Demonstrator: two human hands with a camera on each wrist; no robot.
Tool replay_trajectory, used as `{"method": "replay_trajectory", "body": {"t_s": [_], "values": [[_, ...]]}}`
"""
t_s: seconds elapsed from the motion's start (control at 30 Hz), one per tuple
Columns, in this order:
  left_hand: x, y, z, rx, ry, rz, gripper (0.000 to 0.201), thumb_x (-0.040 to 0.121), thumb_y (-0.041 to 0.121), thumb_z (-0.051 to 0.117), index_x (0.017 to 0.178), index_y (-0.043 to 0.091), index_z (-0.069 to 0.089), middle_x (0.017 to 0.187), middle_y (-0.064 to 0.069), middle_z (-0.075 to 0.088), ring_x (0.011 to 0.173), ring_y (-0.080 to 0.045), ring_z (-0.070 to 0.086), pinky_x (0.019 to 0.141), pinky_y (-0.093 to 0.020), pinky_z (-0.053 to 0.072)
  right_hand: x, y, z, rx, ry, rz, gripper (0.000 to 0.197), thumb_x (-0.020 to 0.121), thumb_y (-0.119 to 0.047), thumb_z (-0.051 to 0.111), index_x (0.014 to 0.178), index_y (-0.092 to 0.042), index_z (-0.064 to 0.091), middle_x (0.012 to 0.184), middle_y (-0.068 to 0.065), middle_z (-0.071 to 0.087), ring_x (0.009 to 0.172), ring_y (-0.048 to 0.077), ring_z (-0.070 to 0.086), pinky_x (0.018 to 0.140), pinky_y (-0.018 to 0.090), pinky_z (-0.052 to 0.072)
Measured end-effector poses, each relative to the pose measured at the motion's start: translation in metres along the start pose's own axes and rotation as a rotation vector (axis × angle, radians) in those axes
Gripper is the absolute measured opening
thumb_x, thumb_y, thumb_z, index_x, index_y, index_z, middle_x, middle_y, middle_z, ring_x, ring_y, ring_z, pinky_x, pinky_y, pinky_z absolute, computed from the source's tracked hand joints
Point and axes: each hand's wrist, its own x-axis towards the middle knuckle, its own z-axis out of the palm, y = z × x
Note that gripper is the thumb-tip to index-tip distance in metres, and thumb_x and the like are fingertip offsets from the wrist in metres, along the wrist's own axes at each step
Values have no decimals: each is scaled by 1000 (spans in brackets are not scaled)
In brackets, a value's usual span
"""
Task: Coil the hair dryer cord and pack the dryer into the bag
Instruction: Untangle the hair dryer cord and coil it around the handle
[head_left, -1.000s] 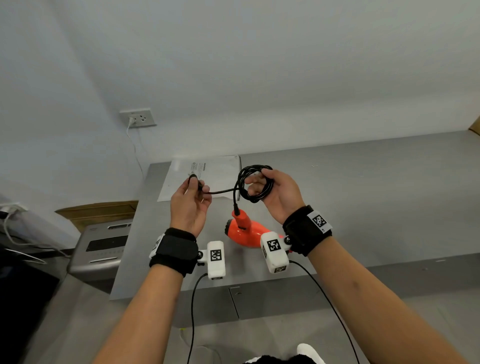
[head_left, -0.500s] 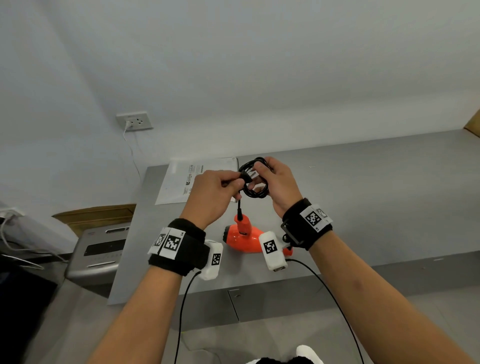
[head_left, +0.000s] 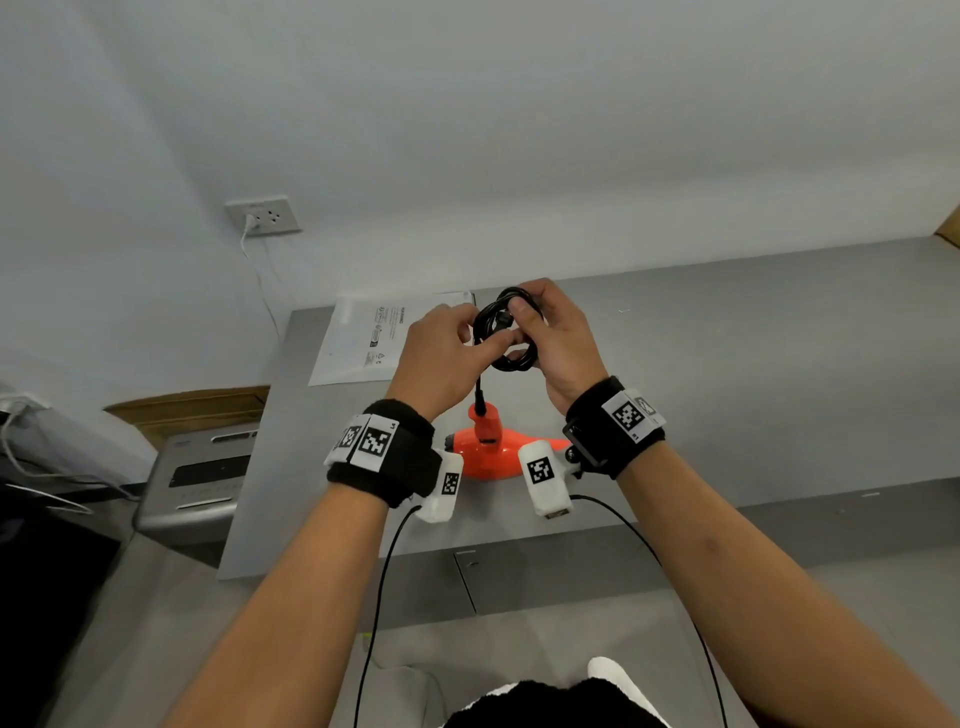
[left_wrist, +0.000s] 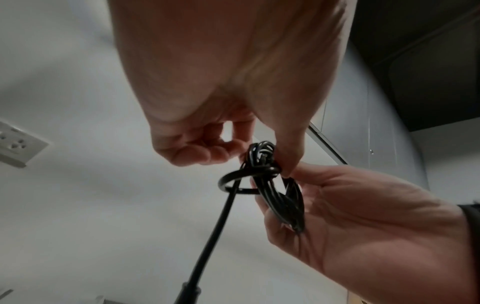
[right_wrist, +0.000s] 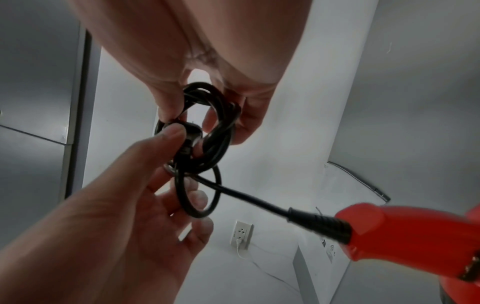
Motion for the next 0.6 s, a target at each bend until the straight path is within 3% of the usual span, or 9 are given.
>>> {"method": "replay_trajectory", "body": {"t_s": [0.1, 0.17, 0.23, 0.33, 0.43, 0.53, 0.6], "values": [[1, -1, 6, -58, 3, -39, 29, 89, 44, 71, 81, 18, 60, 86, 3, 52, 73, -6, 49, 59, -16, 32, 0, 4, 1, -54, 37, -17, 17, 96, -19, 60, 91, -33, 69, 96, -1, 67, 95, 28, 64, 88, 60, 55], [0, 1, 13, -123, 34, -82, 29, 90, 39, 70, 81, 16, 54, 75, 5, 54, 64, -8, 49, 55, -20, 33, -1, 3, 1, -59, 75, -10, 16, 95, -19, 62, 94, -32, 72, 99, 3, 69, 94, 30, 66, 88, 61, 56], [-1, 0, 18, -249, 95, -121, 25, 91, 34, 69, 89, 15, 52, 72, 2, 61, 61, -13, 55, 57, -26, 40, -3, 3, 1, -48, 89, -3, 16, 94, -15, 64, 100, -27, 74, 103, 13, 70, 81, 30, 67, 84, 57, 58], [0, -6, 19, -411, 121, -165, 17, 94, 26, 64, 98, 22, 48, 75, -7, 74, 70, -25, 71, 74, -45, 57, -9, 4, -1, -72, 54, -21, 21, 92, -8, 64, 110, -15, 72, 100, 25, 67, 64, 29, 65, 76, 48, 59], [0, -9, 17, -587, 65, -158, 14, 96, 14, 64, 104, 24, 59, 86, -13, 74, 79, -23, 70, 89, -53, 57, -11, 5, -3, -63, 44, -23, 23, 92, -5, 63, 112, -14, 71, 88, 31, 65, 62, 29, 62, 75, 52, 58], [1, -7, 10, -820, -18, -155, 29, 97, 1, 58, 123, 11, 67, 117, -19, 73, 103, -30, 70, 90, -43, 53, -9, 4, -4, -57, 18, -11, 20, 94, -5, 61, 110, -12, 71, 74, 23, 61, 60, 26, 58, 68, 47, 56], [3, -6, 6, -936, -22, -199, 35, 98, -3, 50, 127, 4, 68, 116, -19, 69, 106, -27, 67, 88, -36, 47, -8, 3, -6, -70, -16, -3, 21, 95, -3, 59, 111, -10, 70, 68, 13, 59, 57, 24, 56, 64, 38, 53]]}}
